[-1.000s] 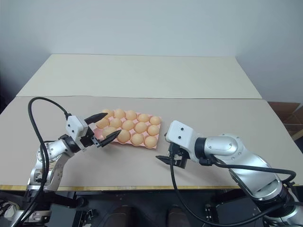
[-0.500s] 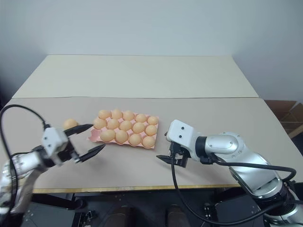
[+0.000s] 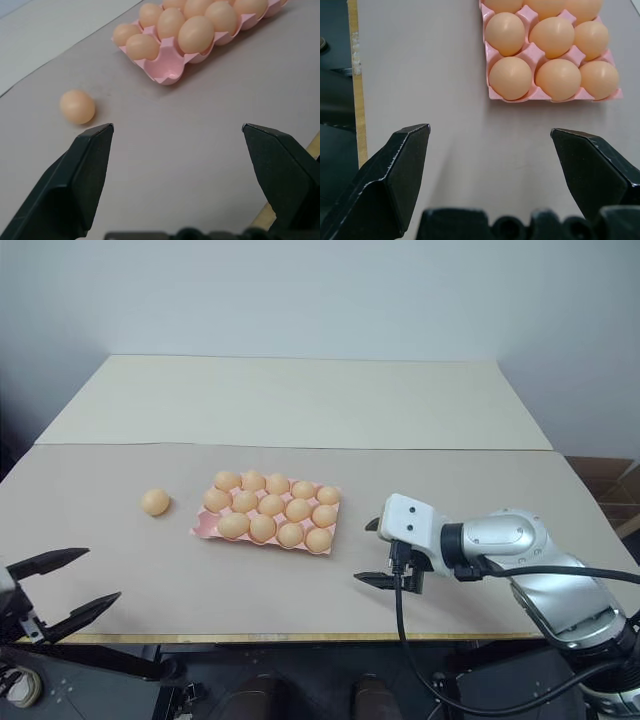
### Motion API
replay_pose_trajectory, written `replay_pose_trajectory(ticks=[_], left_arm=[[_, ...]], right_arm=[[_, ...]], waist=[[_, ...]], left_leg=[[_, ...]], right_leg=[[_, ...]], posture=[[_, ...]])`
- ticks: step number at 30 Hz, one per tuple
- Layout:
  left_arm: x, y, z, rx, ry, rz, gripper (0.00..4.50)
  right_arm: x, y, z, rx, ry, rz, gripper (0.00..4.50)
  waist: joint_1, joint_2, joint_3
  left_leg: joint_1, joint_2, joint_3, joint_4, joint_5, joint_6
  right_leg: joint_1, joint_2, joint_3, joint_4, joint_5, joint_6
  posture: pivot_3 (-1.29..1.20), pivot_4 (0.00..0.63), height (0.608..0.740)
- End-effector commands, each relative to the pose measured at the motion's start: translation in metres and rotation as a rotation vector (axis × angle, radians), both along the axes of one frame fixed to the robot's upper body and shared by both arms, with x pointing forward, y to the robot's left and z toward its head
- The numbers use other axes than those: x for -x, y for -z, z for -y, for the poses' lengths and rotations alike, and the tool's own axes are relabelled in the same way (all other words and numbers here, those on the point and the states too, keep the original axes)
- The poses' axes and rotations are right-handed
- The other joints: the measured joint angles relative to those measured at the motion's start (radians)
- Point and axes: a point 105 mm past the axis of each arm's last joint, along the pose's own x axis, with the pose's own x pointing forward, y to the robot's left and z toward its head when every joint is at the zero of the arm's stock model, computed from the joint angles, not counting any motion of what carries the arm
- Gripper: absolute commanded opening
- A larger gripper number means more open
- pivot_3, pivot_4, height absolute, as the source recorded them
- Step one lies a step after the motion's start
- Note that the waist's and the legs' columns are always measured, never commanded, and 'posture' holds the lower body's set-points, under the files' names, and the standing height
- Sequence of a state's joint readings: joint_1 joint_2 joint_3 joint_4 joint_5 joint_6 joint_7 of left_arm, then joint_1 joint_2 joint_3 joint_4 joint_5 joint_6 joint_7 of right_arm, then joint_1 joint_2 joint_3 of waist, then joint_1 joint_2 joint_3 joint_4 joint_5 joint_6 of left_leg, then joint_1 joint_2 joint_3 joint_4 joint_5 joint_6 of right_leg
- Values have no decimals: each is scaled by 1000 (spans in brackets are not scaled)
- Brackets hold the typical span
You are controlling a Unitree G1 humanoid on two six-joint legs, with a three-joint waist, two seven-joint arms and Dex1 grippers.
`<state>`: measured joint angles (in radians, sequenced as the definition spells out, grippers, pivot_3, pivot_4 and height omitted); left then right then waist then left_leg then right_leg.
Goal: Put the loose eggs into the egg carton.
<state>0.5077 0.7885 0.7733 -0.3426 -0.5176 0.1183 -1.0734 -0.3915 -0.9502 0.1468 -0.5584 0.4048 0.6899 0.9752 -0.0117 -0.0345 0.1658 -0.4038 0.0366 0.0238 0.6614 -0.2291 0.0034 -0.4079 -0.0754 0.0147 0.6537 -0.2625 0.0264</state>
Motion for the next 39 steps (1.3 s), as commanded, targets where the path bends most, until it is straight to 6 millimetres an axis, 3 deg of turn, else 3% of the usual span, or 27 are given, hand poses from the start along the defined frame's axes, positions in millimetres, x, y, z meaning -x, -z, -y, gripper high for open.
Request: replay_pose_trajectory(ticks=[1, 7, 14, 26, 34, 39], left_arm=[[6, -11, -3, -9, -32, 43, 4474], [-1, -13, -6, 13, -106, 68, 4474], [-63, -15, -18, 55, -368, 168, 4474], [-148, 3, -11, 156, -522, 94, 4474], [-174, 21, 2, 164, -505, 33, 4474], [-185, 32, -1, 145, -548, 16, 4474]], right_arm=[[-1, -11, 0, 1, -20, 57, 4500], [-2, -10, -3, 4, -26, 59, 4500], [-3, -10, -7, -4, -18, 64, 4500], [-2, -14, -4, 9, 26, 76, 4500], [1, -12, -2, 14, 48, 73, 4500], [1, -10, 0, 16, 66, 73, 4500]], waist=[[0, 0, 0], [1, 0, 0], [13, 0, 0], [9, 0, 0], [7, -1, 0], [9, -1, 0]], left_leg=[[0, 0, 0, 0, 0, 0], [0, 0, 0, 0, 0, 0], [2, -1, -1, 0, 0, 0], [0, -2, -2, 0, 0, 0], [-1, -2, -2, 0, 0, 0], [-1, -3, -3, 0, 0, 0]], right_leg=[[0, 0, 0, 0, 0, 0], [0, 0, 0, 0, 0, 0], [3, 0, 0, 0, 0, 0], [1, -1, 0, 1, 1, 1], [1, -1, 0, 1, 1, 1], [1, -1, -1, 1, 1, 1]], posture=[[0, 150, 740], [0, 150, 740], [0, 150, 740], [0, 150, 740], [0, 150, 740], [0, 150, 740]])
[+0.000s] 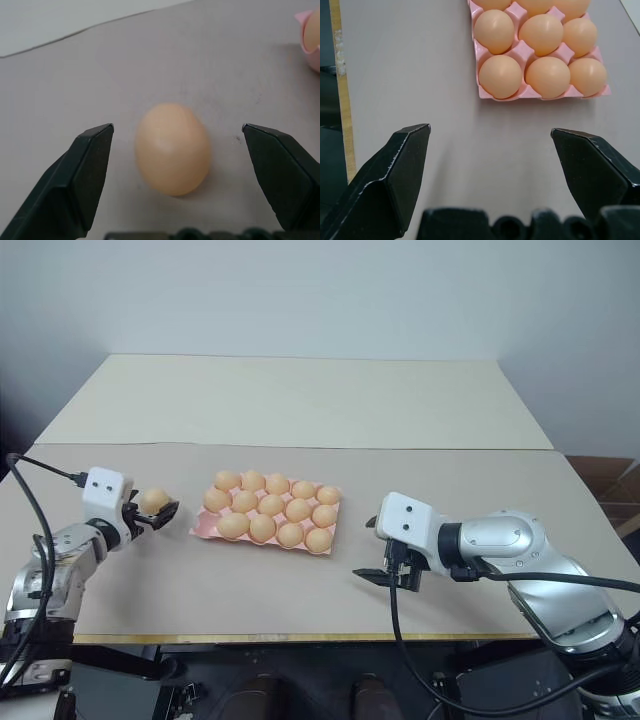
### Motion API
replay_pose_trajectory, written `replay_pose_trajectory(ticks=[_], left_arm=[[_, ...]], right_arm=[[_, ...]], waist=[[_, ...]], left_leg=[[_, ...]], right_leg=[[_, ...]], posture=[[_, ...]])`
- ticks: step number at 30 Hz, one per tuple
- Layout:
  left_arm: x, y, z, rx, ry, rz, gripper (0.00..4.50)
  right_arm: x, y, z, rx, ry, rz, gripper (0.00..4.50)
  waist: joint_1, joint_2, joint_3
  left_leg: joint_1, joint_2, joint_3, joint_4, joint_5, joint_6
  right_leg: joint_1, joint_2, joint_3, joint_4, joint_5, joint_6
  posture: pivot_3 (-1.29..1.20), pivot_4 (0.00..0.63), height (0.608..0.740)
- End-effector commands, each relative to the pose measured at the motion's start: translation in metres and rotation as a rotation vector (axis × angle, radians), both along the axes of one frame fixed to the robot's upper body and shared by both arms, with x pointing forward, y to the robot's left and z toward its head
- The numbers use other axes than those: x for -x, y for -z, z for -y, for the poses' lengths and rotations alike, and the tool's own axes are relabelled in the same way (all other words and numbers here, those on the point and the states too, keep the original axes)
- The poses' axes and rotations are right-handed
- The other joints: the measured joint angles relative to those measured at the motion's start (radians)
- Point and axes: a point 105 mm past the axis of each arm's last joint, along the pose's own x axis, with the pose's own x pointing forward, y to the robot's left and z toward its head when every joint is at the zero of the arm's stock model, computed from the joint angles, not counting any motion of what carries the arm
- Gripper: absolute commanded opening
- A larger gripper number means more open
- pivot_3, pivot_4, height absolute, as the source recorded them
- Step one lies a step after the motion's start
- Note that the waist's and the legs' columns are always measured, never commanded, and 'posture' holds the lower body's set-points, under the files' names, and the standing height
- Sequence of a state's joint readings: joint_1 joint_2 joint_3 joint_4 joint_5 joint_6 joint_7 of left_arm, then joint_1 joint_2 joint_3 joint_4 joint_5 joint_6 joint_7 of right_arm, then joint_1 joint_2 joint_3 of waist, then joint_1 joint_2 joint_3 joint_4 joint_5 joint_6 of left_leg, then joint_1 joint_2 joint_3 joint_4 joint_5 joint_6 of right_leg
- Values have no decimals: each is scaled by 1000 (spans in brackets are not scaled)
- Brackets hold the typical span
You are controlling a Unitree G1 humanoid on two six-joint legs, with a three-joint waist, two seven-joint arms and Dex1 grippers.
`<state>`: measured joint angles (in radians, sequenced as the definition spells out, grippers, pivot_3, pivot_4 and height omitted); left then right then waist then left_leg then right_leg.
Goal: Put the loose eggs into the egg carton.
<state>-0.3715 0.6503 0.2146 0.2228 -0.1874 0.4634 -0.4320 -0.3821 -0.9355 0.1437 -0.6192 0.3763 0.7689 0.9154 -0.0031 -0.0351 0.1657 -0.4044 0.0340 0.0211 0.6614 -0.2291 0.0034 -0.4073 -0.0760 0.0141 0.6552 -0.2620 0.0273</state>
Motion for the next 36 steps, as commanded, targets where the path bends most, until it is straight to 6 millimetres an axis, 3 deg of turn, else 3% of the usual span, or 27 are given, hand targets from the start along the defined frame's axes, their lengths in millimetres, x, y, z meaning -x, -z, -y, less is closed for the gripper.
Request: replay_pose_trajectory(ticks=[1, 3, 6, 12, 16, 21, 27, 36], left_arm=[[-10, -10, 1, -14, -12, 49, 4474], [-12, -9, 5, -13, 12, 53, 4474], [-15, -7, 9, -5, 36, 46, 3907], [-17, -2, 5, -39, 13, 34, 1970], [-13, -10, 6, -87, 33, 61, 1970], [8, -49, 31, -16, 250, 275, 1970], [34, -51, 61, 37, 507, 342, 1970], [28, -47, 88, 46, 621, 342, 1970]], right_arm=[[1, -11, 1, 2, 6, 51, 4500], [1, -10, 1, 4, 6, 50, 4500], [-1, -10, 1, 2, 11, 51, 4500], [-2, -10, 0, 0, 18, 58, 4500], [-3, -10, 1, -1, 28, 64, 4500], [-5, -10, 1, -5, 40, 69, 4500], [-5, -7, -1, -10, 49, 76, 4500], [-4, -4, -2, -18, 70, 88, 4500]], waist=[[1, 0, 0], [2, 0, 0], [2, 0, 0], [1, 0, 0], [1, 0, 0], [0, 0, 0], [0, 0, 0], [6, 0, 0]], left_leg=[[0, 0, 0, 0, 0, 0], [0, 0, 0, 0, 0, 0], [0, 0, 0, 0, 0, 0], [0, 0, 0, 0, 0, 0], [0, 0, 0, 0, 0, 0], [-1, 1, -1, 0, 0, 0], [0, 0, -5, 0, 0, 0], [0, -1, -3, 0, 0, 0]], right_leg=[[0, 0, 0, 0, 0, 0], [0, 0, 0, 0, 0, 0], [0, 0, 0, 0, 0, 0], [0, 0, 0, 0, 0, 0], [0, 0, 0, 0, 0, 0], [-1, -1, 0, 0, 0, 0], [0, -1, 1, 0, 0, 0], [1, -1, 0, -1, 0, 0]], posture=[[0, 150, 740], [0, 150, 740], [0, 150, 740], [0, 150, 740], [0, 150, 740], [0, 150, 740], [0, 150, 740], [0, 150, 740]])
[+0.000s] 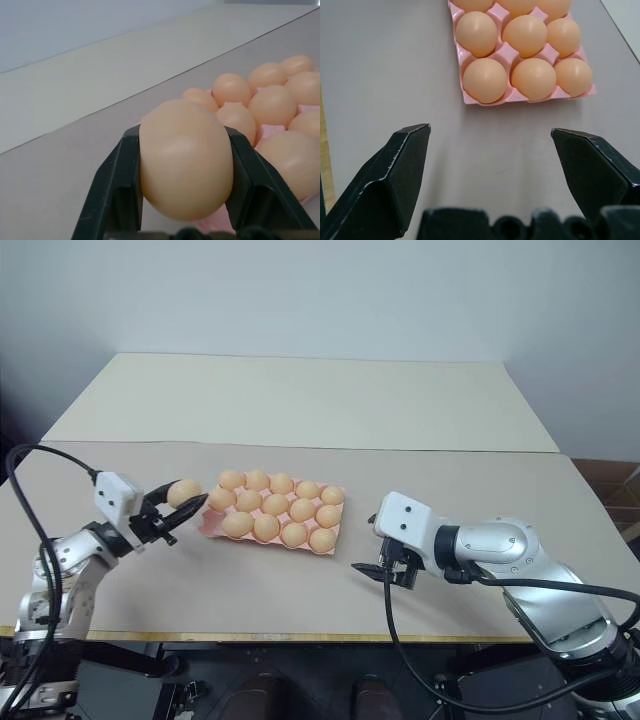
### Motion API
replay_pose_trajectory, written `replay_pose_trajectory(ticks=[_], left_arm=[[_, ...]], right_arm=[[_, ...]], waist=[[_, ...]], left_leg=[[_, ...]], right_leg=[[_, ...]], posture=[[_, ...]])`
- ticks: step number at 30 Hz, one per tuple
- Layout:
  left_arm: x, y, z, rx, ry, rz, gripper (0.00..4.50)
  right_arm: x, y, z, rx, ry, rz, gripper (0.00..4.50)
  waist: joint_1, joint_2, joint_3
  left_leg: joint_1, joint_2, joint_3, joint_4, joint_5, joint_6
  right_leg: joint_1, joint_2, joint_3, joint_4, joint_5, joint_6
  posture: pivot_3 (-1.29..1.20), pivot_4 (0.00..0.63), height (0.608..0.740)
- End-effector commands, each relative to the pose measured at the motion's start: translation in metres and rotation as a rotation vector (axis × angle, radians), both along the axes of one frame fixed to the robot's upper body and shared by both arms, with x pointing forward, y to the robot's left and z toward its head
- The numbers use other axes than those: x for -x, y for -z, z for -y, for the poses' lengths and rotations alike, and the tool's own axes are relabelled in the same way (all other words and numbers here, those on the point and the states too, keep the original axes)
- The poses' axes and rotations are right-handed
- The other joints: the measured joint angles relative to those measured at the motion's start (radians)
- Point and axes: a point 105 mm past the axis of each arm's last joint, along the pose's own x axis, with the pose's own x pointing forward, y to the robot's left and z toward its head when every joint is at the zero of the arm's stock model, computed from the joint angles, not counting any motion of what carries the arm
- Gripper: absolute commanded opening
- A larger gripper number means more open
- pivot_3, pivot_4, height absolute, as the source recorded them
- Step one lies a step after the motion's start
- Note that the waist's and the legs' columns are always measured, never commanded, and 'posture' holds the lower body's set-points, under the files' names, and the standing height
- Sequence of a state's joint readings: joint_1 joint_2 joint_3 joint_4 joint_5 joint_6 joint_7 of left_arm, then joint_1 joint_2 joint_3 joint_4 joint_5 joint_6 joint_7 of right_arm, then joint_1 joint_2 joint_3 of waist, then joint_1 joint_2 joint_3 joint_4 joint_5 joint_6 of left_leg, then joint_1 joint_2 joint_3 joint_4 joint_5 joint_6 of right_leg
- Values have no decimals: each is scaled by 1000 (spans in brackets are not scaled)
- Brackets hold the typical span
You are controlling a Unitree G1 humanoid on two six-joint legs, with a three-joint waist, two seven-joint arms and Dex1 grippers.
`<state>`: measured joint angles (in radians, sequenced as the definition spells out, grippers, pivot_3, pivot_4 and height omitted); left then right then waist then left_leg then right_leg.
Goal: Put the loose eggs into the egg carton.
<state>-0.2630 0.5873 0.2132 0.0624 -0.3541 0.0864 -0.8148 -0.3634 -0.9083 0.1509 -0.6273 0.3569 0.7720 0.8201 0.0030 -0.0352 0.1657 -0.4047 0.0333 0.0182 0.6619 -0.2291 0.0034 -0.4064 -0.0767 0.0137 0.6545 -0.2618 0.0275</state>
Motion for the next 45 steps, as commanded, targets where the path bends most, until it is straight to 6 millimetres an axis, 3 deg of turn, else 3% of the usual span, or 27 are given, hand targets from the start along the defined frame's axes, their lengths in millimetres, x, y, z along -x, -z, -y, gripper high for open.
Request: replay_pose_trajectory(ticks=[1, 6, 12, 21, 31, 38, 45], left_arm=[[-3, -8, 9, -34, 45, 43, 1970], [-3, 3, 15, -87, 105, 14, 1970], [-1, 2, 17, -75, 116, 20, 1970], [4, 4, 21, -79, 142, 39, 4488], [17, -12, 29, -124, 184, 121, 4488], [65, -33, 31, -208, 280, 101, 4488], [112, -33, 12, -282, 269, -24, 4488]], right_arm=[[3, -6, -1, 6, 2, 42, 4500], [4, -6, 2, 6, 22, 47, 4500], [8, -3, 2, 6, 29, 36, 4500], [7, -3, 3, 13, 29, 36, 4500], [4, -3, 3, 16, 21, 38, 4500], [0, -7, 9, 33, 20, 46, 4500], [-1, -15, 26, 62, -13, 34, 4500]], waist=[[0, 0, 0], [-6, 0, 0], [-5, 0, 0], [-6, 0, 0], [-6, 0, 0], [-16, 0, 0], [-16, 1, 1]], left_leg=[[0, 0, 1, 0, 0, 0], [0, 1, 2, 0, 0, 0], [0, 1, 2, 0, 0, 0], [0, 1, 2, 0, 0, 0], [0, 1, 2, 0, 0, 0], [1, 2, -1, 0, 0, 0], [2, 2, -2, 0, 0, 0]], right_leg=[[0, 0, 0, 0, 0, 0], [0, 1, 0, 0, 0, 0], [0, 1, 0, 0, 0, 0], [0, 1, 0, 0, 0, 0], [0, 1, 0, 0, 0, 0], [0, 1, 0, 0, 0, 0], [1, 1, 1, 0, 0, 0]], posture=[[0, 150, 740], [0, 150, 740], [0, 150, 740], [0, 150, 740], [0, 150, 740], [0, 150, 740], [0, 150, 740]])
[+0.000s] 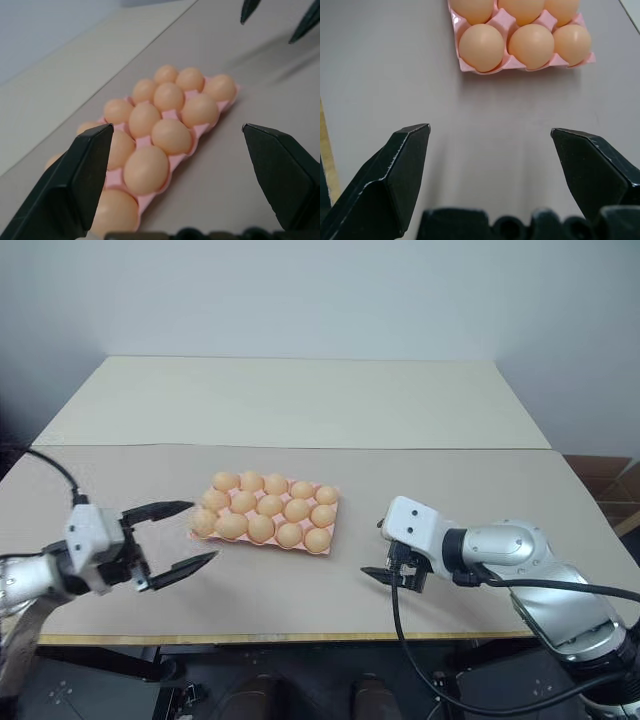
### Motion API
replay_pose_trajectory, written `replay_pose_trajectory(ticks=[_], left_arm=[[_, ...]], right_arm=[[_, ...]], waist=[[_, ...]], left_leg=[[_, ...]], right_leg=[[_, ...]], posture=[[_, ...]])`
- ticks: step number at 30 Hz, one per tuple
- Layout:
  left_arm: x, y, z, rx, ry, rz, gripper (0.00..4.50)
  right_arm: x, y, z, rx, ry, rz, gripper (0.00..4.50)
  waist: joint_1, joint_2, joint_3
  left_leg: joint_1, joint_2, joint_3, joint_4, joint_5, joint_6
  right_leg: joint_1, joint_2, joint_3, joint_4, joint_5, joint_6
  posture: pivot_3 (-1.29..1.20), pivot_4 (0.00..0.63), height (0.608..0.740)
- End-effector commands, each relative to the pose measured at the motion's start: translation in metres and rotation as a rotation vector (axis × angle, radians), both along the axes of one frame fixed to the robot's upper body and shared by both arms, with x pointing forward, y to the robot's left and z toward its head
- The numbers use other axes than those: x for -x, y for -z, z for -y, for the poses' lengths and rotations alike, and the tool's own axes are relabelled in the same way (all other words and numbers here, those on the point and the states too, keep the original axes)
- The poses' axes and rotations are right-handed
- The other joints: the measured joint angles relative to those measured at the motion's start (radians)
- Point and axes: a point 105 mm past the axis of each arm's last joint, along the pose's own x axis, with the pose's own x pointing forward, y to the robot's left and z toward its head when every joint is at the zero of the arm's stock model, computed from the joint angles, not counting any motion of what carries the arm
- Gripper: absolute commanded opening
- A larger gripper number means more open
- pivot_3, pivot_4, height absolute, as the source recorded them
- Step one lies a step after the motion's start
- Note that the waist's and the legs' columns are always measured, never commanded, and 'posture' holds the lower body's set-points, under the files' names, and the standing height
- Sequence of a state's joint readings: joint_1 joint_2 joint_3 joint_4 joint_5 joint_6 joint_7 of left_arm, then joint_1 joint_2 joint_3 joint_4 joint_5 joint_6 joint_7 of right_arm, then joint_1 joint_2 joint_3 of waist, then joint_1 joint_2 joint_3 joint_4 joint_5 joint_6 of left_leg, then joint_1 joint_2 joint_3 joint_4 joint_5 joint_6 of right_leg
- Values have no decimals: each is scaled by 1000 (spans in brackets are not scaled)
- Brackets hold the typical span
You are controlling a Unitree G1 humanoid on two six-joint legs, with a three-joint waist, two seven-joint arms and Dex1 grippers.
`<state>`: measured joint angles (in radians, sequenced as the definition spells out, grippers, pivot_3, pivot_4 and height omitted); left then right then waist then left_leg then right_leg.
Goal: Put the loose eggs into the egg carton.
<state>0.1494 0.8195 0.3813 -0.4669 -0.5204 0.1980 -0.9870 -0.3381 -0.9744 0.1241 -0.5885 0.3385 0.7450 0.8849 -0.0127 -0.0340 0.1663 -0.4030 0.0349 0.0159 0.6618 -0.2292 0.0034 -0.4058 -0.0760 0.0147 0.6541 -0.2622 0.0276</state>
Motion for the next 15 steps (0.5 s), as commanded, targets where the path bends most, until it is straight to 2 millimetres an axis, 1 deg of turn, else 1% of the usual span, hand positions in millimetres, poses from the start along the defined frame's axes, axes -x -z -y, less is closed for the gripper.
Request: replay_pose_trajectory(ticks=[1, 4, 9, 12, 15], left_arm=[[20, -11, -9, -53, -3, 3, 4488], [32, -16, -20, -79, -34, -19, 4488], [48, -22, -33, -114, -91, -49, 4488], [55, -25, -38, -141, -132, -55, 4488], [59, -30, -40, -145, -164, -48, 4488]], right_arm=[[-1, -21, 10, 1, -38, 61, 4500], [-1, -24, 20, 11, -64, 46, 4500], [0, -33, 36, 21, -139, 5, 4500], [-4, -40, 48, 40, -156, 3, 4500], [-8, -43, 56, 64, -174, -2, 4500]], waist=[[0, 0, 0], [3, 0, 0], [3, 0, 0], [1, 0, 0], [1, 1, 1]], left_leg=[[0, 0, 1, 0, 0, 0], [0, 0, 4, 0, 0, 0], [1, 0, 6, 0, 0, 0], [0, 1, 7, 0, 0, 0], [0, 1, 7, -1, 0, 0]], right_leg=[[0, 0, 0, 0, 0, 0], [1, 0, -1, 0, 0, 0], [2, 0, -1, -3, 0, 0], [2, 1, -1, -5, 0, 0], [2, 1, 0, -5, 0, 0]], posture=[[0, 150, 740], [0, 150, 740], [0, 150, 740], [0, 150, 740], [0, 150, 740]])
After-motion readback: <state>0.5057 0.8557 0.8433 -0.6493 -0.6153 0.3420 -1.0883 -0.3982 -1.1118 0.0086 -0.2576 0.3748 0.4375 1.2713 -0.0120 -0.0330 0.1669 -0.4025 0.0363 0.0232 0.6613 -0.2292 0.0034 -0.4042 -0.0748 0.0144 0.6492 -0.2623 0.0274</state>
